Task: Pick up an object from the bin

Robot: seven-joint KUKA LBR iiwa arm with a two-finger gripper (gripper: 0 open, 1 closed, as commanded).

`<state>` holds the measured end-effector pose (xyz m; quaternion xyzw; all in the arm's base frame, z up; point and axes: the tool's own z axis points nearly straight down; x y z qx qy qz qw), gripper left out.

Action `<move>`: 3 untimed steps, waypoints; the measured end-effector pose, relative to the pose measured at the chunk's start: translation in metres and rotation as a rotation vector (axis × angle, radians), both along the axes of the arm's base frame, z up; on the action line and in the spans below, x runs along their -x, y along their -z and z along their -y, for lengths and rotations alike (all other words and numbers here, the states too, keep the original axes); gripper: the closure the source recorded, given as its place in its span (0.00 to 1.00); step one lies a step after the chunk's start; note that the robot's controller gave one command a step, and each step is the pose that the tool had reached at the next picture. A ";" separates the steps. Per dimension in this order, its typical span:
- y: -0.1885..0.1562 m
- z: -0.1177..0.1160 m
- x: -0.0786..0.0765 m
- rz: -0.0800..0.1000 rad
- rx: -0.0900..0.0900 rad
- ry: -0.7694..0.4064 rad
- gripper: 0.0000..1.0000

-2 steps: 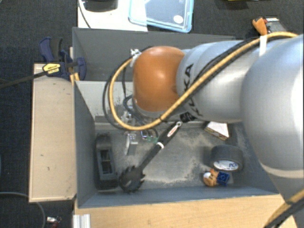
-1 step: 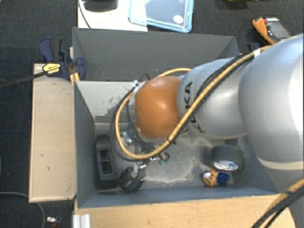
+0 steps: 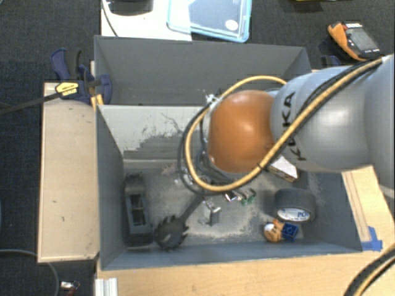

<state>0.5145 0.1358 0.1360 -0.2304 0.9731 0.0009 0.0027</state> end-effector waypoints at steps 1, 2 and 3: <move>0.022 0.024 -0.011 -0.007 0.002 -0.087 0.00; 0.063 -0.006 -0.010 0.005 0.003 -0.417 0.00; 0.065 -0.010 -0.023 -0.001 0.003 -0.211 1.00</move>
Offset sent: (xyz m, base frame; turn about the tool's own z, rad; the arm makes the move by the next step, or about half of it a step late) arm 0.0089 0.0082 -0.0660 -0.4201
